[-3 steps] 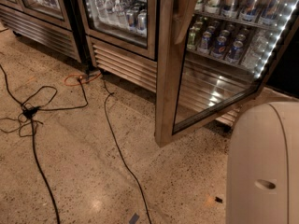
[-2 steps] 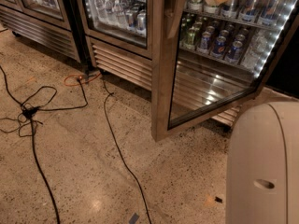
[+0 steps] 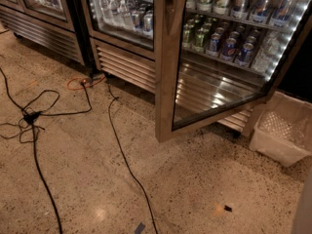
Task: Open right fridge door
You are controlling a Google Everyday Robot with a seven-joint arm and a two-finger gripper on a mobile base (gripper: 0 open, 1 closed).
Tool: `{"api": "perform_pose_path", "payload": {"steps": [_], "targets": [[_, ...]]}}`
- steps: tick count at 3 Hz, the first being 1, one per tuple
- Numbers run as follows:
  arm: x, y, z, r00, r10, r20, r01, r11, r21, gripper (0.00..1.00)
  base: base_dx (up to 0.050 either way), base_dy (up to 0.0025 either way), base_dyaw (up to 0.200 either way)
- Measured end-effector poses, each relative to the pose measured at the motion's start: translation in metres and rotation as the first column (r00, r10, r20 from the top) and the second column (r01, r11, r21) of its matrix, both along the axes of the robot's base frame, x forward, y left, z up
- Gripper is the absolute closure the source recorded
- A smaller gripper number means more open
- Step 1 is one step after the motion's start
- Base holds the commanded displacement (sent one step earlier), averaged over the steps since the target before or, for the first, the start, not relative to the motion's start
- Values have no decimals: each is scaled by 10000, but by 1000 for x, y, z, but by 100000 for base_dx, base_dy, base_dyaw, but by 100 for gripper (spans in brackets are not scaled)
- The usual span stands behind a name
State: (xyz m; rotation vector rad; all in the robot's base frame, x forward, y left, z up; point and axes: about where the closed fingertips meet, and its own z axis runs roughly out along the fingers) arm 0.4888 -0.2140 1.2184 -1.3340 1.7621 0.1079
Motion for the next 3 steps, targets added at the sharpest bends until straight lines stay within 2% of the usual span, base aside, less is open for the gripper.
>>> {"api": "perform_pose_path", "payload": {"steps": [1, 2, 3], "targets": [[-43, -30, 0, 9861, -1575, -519, 1603, 9856, 537, 0, 0, 0, 0], [-62, -35, 11, 9770, -2101, -379, 2131, 9700, 1172, 0, 0, 0, 0], [-62, -35, 11, 9770, -2101, -379, 2131, 9700, 1172, 0, 0, 0, 0]]}}
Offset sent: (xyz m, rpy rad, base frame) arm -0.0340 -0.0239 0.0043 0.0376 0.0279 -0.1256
